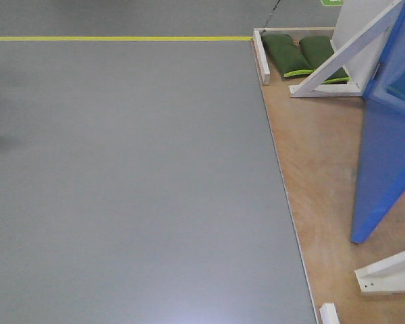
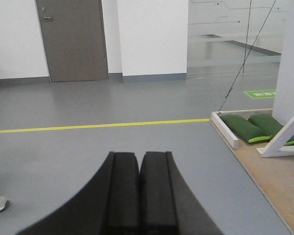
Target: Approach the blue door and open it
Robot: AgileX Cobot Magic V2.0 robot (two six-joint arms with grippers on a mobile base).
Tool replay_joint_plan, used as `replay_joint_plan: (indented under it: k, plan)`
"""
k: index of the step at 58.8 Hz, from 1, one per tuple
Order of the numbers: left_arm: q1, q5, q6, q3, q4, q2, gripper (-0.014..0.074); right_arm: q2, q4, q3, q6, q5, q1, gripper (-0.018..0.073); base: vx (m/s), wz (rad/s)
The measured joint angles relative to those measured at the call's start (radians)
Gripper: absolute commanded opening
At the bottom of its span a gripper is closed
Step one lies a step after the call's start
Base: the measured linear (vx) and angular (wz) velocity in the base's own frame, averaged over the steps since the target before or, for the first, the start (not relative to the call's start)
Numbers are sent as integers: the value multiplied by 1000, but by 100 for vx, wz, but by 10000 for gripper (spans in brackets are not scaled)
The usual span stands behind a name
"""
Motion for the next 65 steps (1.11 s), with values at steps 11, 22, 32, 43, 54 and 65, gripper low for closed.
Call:
replay_joint_plan:
  k: [11,22,32,43,54,65]
  plan:
    - [0,0,0,0,0,0,73,0,0,0,0,0,0,-1,45,-2]
    - [0,0,0,0,0,0,73,0,0,0,0,0,0,-1,40,-3]
    - [0,0,0,0,0,0,73,0,0,0,0,0,0,-1,36,-4]
    - [0,0,0,0,0,0,73,0,0,0,0,0,0,-1,32,-3]
    - [0,0,0,0,0,0,73,0,0,0,0,0,0,-1,25,2]
    - [0,0,0,0,0,0,73,0,0,0,0,0,0,-1,17,4]
